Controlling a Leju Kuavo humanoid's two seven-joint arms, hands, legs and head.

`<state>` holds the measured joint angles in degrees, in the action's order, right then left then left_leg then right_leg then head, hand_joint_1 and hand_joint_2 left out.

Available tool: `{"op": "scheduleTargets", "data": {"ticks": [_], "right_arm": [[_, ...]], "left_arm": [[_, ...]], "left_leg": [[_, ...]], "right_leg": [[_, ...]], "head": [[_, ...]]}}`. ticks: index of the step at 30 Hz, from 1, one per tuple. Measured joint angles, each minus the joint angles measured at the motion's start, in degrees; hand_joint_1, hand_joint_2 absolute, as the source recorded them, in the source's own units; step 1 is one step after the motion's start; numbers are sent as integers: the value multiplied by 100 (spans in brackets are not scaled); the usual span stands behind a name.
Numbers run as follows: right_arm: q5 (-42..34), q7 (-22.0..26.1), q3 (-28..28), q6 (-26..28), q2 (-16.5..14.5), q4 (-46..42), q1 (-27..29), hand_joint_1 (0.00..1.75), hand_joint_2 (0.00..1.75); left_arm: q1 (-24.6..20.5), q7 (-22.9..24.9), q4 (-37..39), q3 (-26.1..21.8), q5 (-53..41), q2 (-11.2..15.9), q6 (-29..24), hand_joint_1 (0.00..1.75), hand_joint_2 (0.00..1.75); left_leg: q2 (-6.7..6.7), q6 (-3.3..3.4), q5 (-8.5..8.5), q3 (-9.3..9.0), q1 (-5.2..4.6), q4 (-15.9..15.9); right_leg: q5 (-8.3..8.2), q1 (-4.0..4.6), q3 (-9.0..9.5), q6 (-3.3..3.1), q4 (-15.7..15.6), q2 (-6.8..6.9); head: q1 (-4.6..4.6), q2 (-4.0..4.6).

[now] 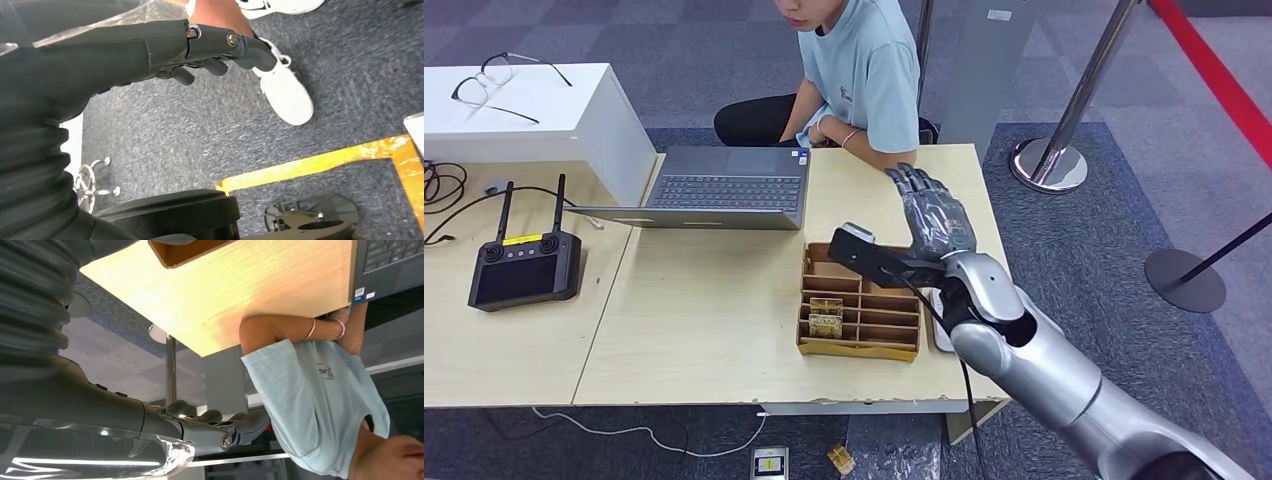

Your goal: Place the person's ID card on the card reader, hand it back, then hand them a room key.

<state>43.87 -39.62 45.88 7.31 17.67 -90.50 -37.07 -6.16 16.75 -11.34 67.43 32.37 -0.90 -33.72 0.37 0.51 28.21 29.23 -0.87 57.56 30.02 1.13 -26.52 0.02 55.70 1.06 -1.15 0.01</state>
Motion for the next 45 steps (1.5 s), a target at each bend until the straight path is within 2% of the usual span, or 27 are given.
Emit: {"op": "scheduleTargets", "data": {"ticks": [12,19,24,28,30,34,39,40,42,45], "right_arm": [[-310,134,464,-234,28,-394,604,0,175],[-494,367,664,-153,-11,-432,945,0,175],[-542,486,760,-81,-57,-367,1053,14,175],[-558,560,837,2,-112,-292,1092,10,175],[-558,585,869,38,-138,-255,1101,23,175],[-558,636,929,115,-185,-175,1108,86,175],[-616,745,944,267,-275,-83,1110,137,175],[-624,766,945,301,-299,-58,1110,143,175],[-628,799,945,353,-342,-8,1109,141,175],[-652,848,945,403,-401,75,1104,124,175]], "left_arm": [[-5,112,0,-79,-2,0,91,0,175],[-10,56,0,-79,-109,3,90,0,175],[-12,39,0,-79,-143,11,90,0,175],[-12,52,0,-79,-165,20,92,0,175],[-13,62,0,-78,-177,23,95,0,175],[-14,84,0,-76,-193,25,104,0,175],[-16,102,0,-77,-196,25,113,0,175],[-16,102,0,-77,-197,25,113,0,175],[-16,102,0,-77,-198,25,111,0,175],[-16,102,0,-76,-201,24,111,0,175]], "left_leg": [[1,0,0,5,0,-2],[0,0,0,7,0,-2],[0,0,0,6,0,-2],[0,0,0,7,0,-2],[0,0,0,8,0,-2],[0,0,0,11,0,-2],[0,0,0,12,0,-3],[0,0,0,12,0,-3],[0,0,0,13,0,-3],[0,0,0,13,0,-3]], "right_leg": [[1,1,-3,0,0,0],[1,1,-4,0,0,0],[1,1,-4,0,0,0],[1,1,-5,0,0,0],[1,1,-6,0,0,0],[1,1,-9,0,0,0],[1,1,-10,0,0,0],[1,1,-10,0,0,0],[1,1,-10,0,0,0],[1,1,-10,0,0,0]], "head": [[0,-1],[0,-1],[-1,0],[0,-1],[0,-1],[0,-1],[0,-1],[0,-1],[0,-1],[-1,-1]]}}
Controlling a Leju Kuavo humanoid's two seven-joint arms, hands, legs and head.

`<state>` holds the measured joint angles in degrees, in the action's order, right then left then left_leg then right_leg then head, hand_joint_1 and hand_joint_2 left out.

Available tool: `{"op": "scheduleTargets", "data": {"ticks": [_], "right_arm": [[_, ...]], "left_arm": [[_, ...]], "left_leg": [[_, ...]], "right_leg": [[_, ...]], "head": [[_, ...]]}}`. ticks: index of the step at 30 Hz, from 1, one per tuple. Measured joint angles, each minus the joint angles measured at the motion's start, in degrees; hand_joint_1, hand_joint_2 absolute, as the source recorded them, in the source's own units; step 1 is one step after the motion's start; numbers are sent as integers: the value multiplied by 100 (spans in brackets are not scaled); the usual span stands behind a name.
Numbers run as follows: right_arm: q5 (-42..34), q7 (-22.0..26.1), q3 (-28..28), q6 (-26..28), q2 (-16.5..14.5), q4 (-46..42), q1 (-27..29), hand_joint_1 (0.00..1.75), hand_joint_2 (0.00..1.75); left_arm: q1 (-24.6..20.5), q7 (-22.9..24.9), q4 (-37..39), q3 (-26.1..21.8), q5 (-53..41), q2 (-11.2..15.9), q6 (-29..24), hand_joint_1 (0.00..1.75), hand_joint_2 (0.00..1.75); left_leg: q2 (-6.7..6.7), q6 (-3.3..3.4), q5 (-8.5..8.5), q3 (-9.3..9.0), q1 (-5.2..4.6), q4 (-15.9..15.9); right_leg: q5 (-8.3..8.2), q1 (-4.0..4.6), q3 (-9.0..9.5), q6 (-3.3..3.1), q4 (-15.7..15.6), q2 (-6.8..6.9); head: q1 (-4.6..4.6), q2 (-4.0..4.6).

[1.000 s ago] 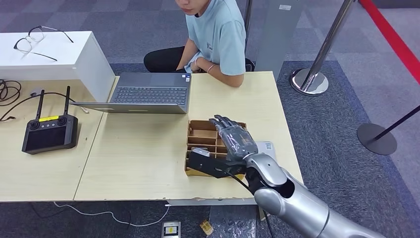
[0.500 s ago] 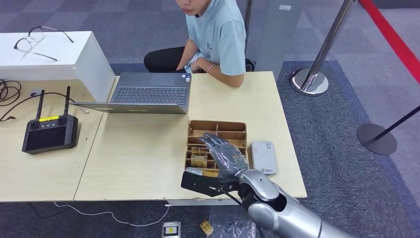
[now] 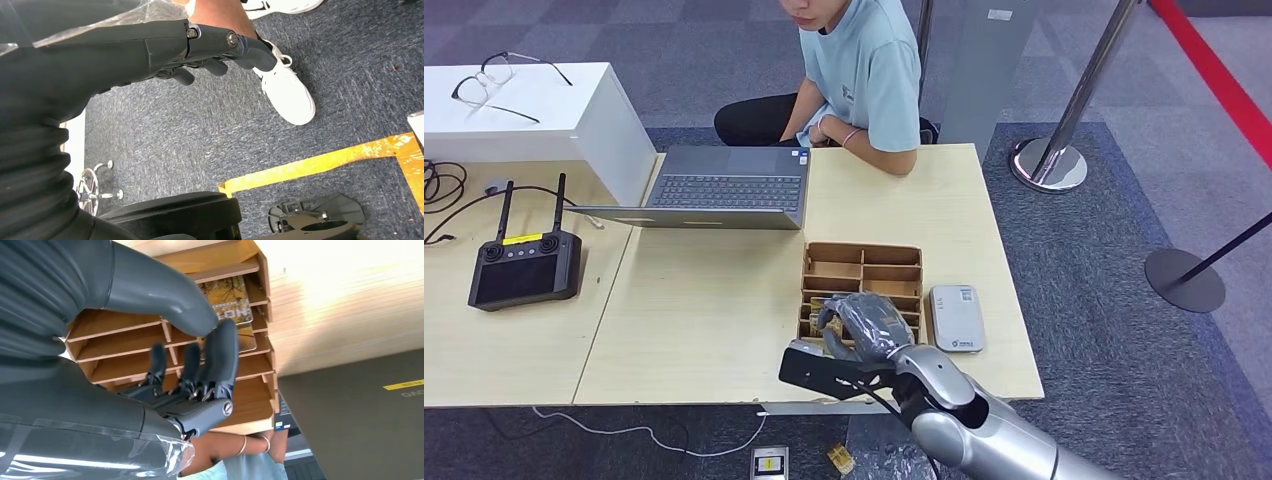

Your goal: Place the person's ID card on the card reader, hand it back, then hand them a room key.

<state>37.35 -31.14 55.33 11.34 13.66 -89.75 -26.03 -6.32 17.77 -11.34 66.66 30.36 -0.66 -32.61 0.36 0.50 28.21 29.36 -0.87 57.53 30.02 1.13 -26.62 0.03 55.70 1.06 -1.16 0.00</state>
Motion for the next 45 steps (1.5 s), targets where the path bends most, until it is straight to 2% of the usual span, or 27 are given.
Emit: {"op": "scheduleTargets", "data": {"ticks": [5,6,10,21,25,29,32,45], "right_arm": [[-74,74,-3,134,-87,165,-23,98,175],[-83,81,-3,158,-97,189,-26,99,175],[-103,108,-5,264,-138,295,-42,138,175],[-258,267,-5,381,-292,709,-219,142,175],[-285,298,-5,429,-346,904,-282,137,175],[-280,317,-6,507,-385,1114,-358,101,175],[-306,337,-7,506,-405,1262,-403,91,175],[-413,415,-8,576,-499,1716,-515,101,175]], "left_arm": [[0,0,0,0,-1,0,0,0,175],[0,0,0,0,-2,0,0,0,175],[0,0,0,0,-13,0,1,0,175],[-1,-23,-1,4,-43,-2,0,0,175],[-1,-37,-2,4,-44,-5,0,0,175],[-1,-36,-2,7,-48,-7,0,0,175],[-1,-36,-2,7,-58,-7,0,0,175],[-1,-37,-2,15,-86,-7,0,0,175]], "left_leg": [[0,0,0,0,0,1],[0,0,0,0,0,1],[0,0,0,0,0,1],[0,0,0,-1,0,1],[0,0,0,0,0,0],[0,0,0,0,0,1],[0,0,0,0,0,1],[0,0,0,-4,0,1]], "right_leg": [[0,0,0,0,0,0],[0,0,0,0,0,0],[0,0,0,0,0,0],[0,0,0,0,0,0],[0,0,0,0,0,0],[0,0,0,0,0,0],[0,0,0,0,0,0],[0,0,2,0,0,0]], "head": [[1,0],[1,0],[1,0],[1,0],[1,0],[1,1],[0,1],[1,0]]}}
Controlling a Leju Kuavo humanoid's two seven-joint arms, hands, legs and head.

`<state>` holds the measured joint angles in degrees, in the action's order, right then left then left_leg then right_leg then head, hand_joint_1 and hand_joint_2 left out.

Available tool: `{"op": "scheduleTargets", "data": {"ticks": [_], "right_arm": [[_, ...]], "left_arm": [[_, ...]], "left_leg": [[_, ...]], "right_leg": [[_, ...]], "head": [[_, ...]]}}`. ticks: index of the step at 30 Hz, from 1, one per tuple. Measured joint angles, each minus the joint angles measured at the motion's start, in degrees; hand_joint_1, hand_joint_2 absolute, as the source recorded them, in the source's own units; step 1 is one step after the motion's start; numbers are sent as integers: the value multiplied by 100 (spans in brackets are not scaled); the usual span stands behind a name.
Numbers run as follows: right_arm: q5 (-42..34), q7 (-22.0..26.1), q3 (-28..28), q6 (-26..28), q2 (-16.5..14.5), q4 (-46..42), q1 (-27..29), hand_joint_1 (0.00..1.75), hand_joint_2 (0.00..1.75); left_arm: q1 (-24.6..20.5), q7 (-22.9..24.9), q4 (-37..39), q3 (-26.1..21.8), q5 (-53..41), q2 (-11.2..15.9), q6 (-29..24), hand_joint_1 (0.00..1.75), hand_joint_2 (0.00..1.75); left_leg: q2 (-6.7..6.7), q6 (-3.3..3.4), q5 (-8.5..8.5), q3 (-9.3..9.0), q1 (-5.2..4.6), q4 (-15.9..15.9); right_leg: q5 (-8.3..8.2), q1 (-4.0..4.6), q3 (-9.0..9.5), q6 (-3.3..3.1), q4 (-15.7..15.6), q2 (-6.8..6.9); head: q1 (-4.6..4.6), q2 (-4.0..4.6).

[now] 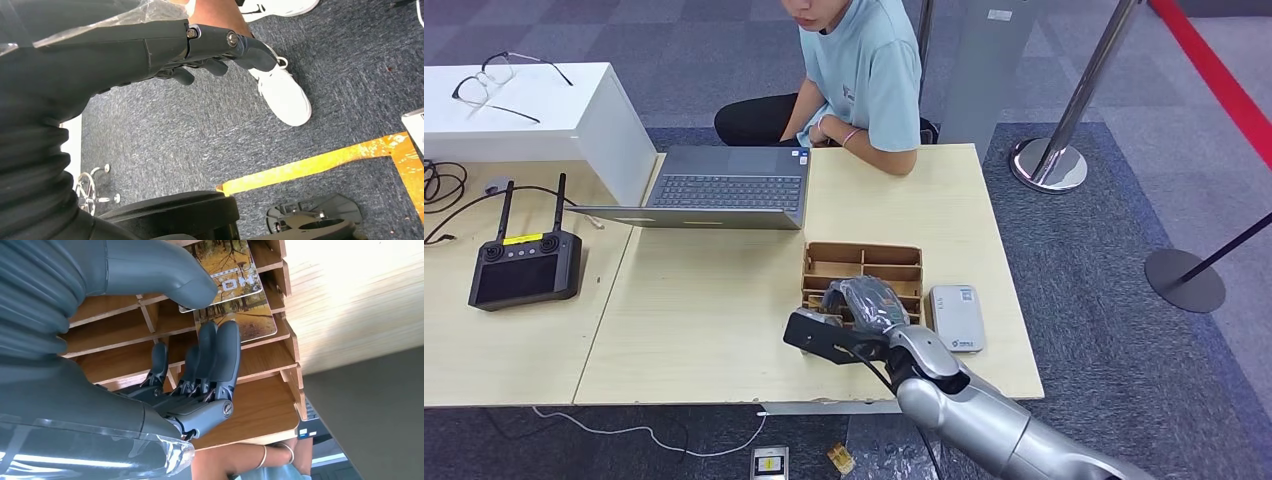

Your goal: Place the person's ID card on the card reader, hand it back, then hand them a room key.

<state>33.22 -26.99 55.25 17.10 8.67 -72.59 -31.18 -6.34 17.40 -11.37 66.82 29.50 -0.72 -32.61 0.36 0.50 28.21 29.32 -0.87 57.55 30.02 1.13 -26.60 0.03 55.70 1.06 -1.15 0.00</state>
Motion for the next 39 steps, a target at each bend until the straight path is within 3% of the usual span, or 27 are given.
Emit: {"op": "scheduleTargets", "data": {"ticks": [8,17,24,28,39], "right_arm": [[-64,60,-3,57,-44,145,-28,114,175],[-43,60,-2,89,-69,208,-38,109,175],[66,58,6,90,-90,208,-31,74,175],[200,19,25,83,-110,207,-23,65,175],[433,-58,115,-69,-125,126,-6,66,175]], "left_arm": [[0,-7,0,1,-10,0,0,0,175],[0,-20,0,2,-8,0,-9,0,175],[1,-25,0,2,1,0,-15,0,175],[0,-43,0,2,8,0,-16,0,175],[1,-61,0,1,48,0,-31,0,175]], "left_leg": [[0,0,0,-3,0,0],[0,0,0,-4,0,1],[-1,0,0,-5,0,1],[-1,0,0,-5,0,1],[-1,0,0,-5,0,1]], "right_leg": [[0,0,4,0,0,0],[0,-1,5,0,0,0],[0,0,5,0,0,0],[0,0,5,0,0,0],[0,0,5,0,0,0]], "head": [[0,0],[-1,0],[-1,0],[0,0],[0,0]]}}
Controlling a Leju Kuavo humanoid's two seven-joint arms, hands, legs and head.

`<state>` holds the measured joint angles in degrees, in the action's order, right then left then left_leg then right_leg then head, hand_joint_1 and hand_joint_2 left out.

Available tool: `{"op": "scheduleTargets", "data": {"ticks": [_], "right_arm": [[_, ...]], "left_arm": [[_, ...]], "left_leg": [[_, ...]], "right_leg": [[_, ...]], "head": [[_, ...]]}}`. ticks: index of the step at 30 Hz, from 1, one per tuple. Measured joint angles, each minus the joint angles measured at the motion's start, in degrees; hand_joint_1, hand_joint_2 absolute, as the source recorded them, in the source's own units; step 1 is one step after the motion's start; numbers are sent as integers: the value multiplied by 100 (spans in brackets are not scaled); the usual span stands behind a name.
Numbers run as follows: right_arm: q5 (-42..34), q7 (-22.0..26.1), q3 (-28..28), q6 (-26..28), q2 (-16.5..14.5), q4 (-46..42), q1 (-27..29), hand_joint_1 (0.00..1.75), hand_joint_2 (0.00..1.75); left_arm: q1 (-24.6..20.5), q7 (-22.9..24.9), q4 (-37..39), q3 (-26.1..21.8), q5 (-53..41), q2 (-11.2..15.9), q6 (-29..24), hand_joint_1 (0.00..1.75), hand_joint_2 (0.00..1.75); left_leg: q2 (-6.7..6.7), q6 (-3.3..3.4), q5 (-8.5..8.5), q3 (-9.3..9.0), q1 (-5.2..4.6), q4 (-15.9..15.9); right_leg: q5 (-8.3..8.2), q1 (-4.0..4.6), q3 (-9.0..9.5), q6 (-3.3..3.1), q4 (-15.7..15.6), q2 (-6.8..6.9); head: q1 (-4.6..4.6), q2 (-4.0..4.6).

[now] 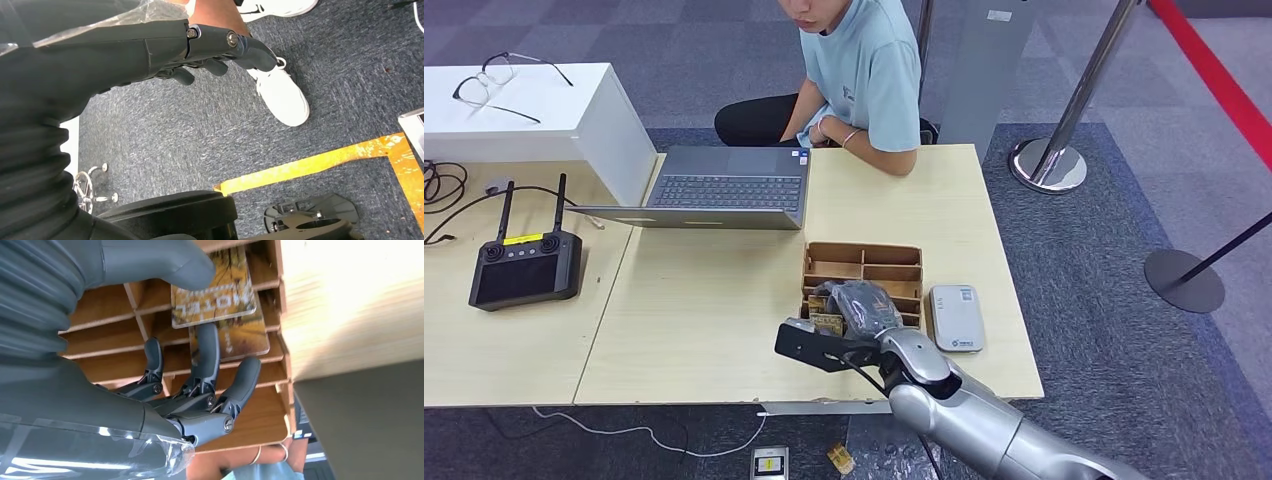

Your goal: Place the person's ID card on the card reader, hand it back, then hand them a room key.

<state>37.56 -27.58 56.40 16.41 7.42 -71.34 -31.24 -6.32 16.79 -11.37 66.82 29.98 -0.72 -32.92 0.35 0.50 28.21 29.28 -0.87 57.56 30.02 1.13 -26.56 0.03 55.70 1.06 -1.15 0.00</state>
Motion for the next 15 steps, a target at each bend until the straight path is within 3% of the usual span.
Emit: {"op": "scheduleTargets", "data": {"ticks": [11,12,15], "right_arm": [[93,-52,62,-79,-20,-29,36,79,175],[103,-54,70,-87,-21,-29,41,86,175],[107,-55,82,-98,-23,-29,53,135,175]], "left_arm": [[1,-11,0,1,1,-4,-2,0,175],[1,-11,0,1,1,-4,-1,0,175],[0,-11,0,1,1,-4,-1,0,175]], "left_leg": [[0,0,0,1,0,0],[0,0,0,1,0,0],[0,0,0,1,0,0]], "right_leg": [[0,0,-1,0,0,0],[0,0,-1,0,0,0],[0,0,-1,0,0,0]], "head": [[-1,0],[-1,1],[0,1]]}}
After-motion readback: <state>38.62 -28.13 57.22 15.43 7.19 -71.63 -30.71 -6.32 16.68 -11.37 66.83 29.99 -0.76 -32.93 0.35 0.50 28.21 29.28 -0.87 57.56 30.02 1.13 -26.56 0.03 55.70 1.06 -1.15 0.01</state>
